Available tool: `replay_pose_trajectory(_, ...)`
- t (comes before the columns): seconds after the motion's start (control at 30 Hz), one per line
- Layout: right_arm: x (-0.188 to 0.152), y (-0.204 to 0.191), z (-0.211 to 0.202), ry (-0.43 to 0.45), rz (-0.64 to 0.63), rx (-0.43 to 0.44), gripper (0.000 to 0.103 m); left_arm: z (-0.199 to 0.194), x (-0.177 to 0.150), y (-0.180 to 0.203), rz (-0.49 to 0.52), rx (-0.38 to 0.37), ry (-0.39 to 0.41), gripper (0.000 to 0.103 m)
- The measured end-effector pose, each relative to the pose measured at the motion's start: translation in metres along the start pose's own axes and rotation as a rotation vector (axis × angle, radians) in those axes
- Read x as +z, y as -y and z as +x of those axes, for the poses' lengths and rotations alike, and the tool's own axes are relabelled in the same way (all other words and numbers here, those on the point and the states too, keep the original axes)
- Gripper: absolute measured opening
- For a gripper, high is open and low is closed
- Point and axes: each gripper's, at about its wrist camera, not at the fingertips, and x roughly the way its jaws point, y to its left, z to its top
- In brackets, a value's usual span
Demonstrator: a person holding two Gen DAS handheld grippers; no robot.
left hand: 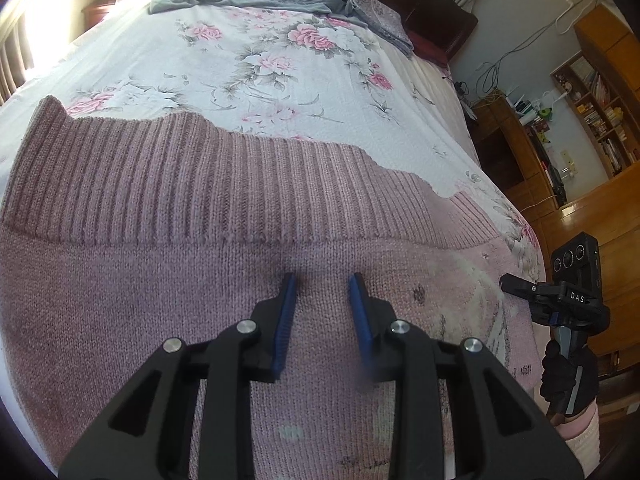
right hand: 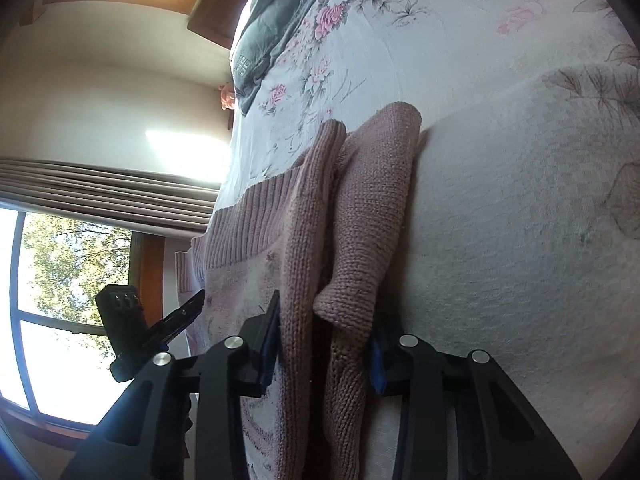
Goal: Fold small clothes
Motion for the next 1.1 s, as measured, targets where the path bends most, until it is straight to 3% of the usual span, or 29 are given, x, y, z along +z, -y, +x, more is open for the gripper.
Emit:
replay_pose_trajectory(0.4,-0.003,-0.003,-0.002,0.012,0.026,-0.008,0.031,0.001,0.0,-0.005,-0.012,-0.022,0.0,0.029)
replay_pose_trajectory(0.53,-0.002,-0.021,-0.013,0.038,0.042,0.044,0.029,-0.006,0.0,-0.011,-0.05,-0.063,-0.005,0.028)
replay_pose_trajectory(0.63,-0.002,-0.062,-0.022,0.053,-0.037,0.066,0.028,-0.021,-0.004,-0.02,-0.077,-0.1,0.005,0.027)
replay_pose_trajectory(0.8,-0.007,-0.149,-0.012,0.025,-0.216,0.042,0.028,-0.05,-0.015,-0.041,-0.087,-0.093,0.042,0.03)
replay_pose_trajectory(0.97,-0.023,-0.225,0.032,-0.059,-0.393,-0.024,0.027,-0.079,-0.024,-0.076,-0.17,-0.139,0.094,0.03)
replay_pose_trajectory(1.1,-0.044,-0.261,0.085,-0.154,-0.496,-0.081,0.016,-0.096,-0.029,-0.095,-0.208,-0.149,0.126,0.03)
